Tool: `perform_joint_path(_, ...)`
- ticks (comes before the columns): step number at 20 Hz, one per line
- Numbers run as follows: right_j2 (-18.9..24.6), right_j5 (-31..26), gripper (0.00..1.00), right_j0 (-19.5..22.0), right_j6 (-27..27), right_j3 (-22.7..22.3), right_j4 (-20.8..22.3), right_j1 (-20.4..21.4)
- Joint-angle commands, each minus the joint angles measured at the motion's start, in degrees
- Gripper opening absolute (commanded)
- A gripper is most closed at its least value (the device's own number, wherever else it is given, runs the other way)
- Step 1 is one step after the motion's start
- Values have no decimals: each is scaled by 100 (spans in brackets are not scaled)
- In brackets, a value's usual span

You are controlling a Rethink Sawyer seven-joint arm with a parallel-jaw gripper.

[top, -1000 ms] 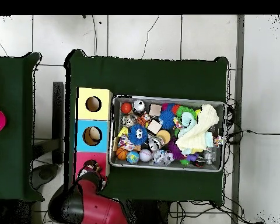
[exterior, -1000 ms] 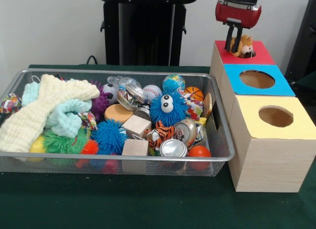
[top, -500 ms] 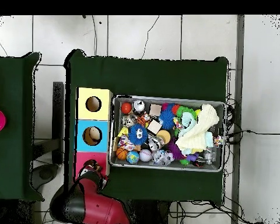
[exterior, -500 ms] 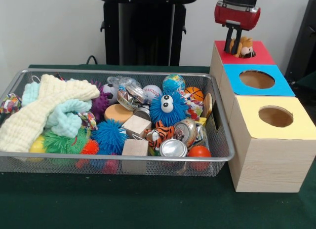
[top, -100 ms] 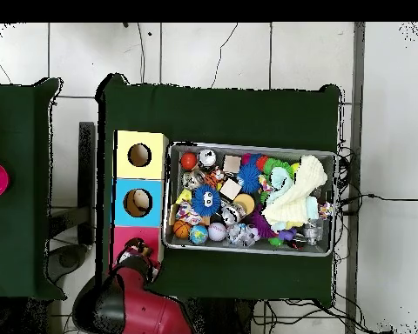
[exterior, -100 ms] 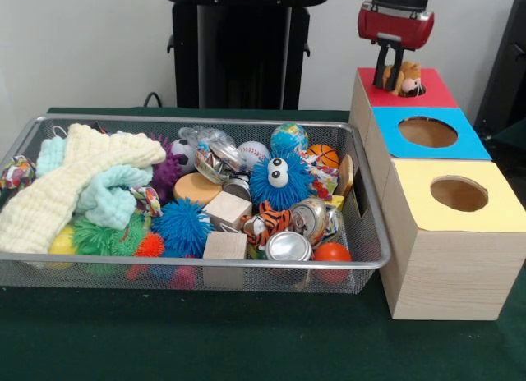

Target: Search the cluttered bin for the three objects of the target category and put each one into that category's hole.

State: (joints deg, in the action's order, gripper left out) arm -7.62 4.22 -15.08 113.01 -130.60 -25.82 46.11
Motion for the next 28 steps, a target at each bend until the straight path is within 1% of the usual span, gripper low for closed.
perform_joint_path(1, 355, 745, 100, -306, 1485, -68, -21, -1039)
perform_joint_path(2, 366, 776, 100, -305, 1505, -75, -25, -1040)
perform_joint_path(4, 332, 563, 100, -412, 1541, -64, -232, -1034)
perform_joint_path(5, 330, 551, 100, -461, 1620, -75, -329, -1025)
perform_joint_path(6, 339, 594, 100, -458, 1619, -78, -313, -1027)
perform_joint_path(7, 485, 629, 100, -307, 1687, -120, -245, -1020)
perform_joint_path(9, 571, 676, 100, -209, 1712, -150, -189, -1018)
perform_joint_path(15, 698, 664, 100, -28, 1696, -222, -93, -931)
perform_joint_path(18, 713, 650, 100, -1, 1682, -251, -79, -879)
perform_joint_path(22, 755, 552, 100, 122, 1618, -331, -27, -722)
perform_joint_path(28, 723, 224, 100, 139, 1505, -472, -94, -361)
